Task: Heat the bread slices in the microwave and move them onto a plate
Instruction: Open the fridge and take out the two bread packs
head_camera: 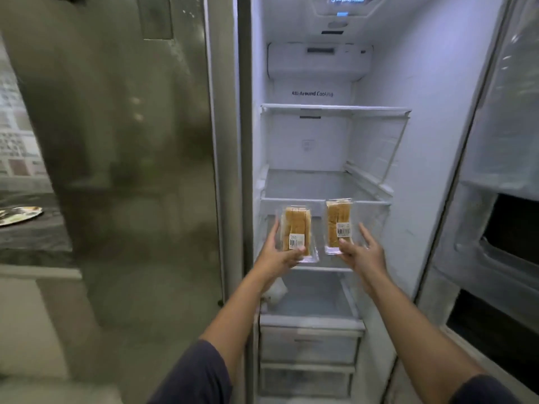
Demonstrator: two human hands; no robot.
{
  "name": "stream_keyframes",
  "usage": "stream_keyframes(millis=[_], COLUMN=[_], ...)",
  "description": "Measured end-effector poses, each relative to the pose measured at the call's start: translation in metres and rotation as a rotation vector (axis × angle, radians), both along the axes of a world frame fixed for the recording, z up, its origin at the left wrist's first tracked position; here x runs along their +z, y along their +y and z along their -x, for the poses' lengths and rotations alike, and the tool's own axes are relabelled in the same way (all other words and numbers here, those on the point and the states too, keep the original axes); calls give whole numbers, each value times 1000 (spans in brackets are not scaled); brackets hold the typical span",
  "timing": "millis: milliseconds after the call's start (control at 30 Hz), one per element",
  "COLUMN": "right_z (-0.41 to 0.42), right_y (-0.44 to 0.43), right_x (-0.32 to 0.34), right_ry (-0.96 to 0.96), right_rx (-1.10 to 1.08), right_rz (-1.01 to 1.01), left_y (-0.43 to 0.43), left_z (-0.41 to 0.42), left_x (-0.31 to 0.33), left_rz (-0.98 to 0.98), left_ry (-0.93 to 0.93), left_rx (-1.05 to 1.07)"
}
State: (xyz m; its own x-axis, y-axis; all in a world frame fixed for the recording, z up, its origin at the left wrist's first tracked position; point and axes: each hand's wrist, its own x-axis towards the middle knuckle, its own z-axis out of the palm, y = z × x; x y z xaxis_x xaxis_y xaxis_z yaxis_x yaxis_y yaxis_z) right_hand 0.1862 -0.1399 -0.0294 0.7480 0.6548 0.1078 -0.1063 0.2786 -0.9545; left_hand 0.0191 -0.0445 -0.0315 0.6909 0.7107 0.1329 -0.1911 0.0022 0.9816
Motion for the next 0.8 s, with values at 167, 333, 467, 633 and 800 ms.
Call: stream_keyframes(millis=[167,333,467,633,800], right_z=[84,176,240,317,398], right_y=[-30,-42,-34,-10,28], right_x=[-13,-34,-55,-68,-65], right_ry=[38,29,-64,-134,-45], right_rx=[66,165,285,470,660], right_rz=[-6,23,76,106,72], left_y=[-41,-54,-55,-65,-58], left_z=[95,185,260,348,433], left_x=[-15,-23,-36,-47,-51], left_rz=[28,0,35,81,117], left_ry=[3,8,-9,0,-5], left_rx=[86,248,383,553,689])
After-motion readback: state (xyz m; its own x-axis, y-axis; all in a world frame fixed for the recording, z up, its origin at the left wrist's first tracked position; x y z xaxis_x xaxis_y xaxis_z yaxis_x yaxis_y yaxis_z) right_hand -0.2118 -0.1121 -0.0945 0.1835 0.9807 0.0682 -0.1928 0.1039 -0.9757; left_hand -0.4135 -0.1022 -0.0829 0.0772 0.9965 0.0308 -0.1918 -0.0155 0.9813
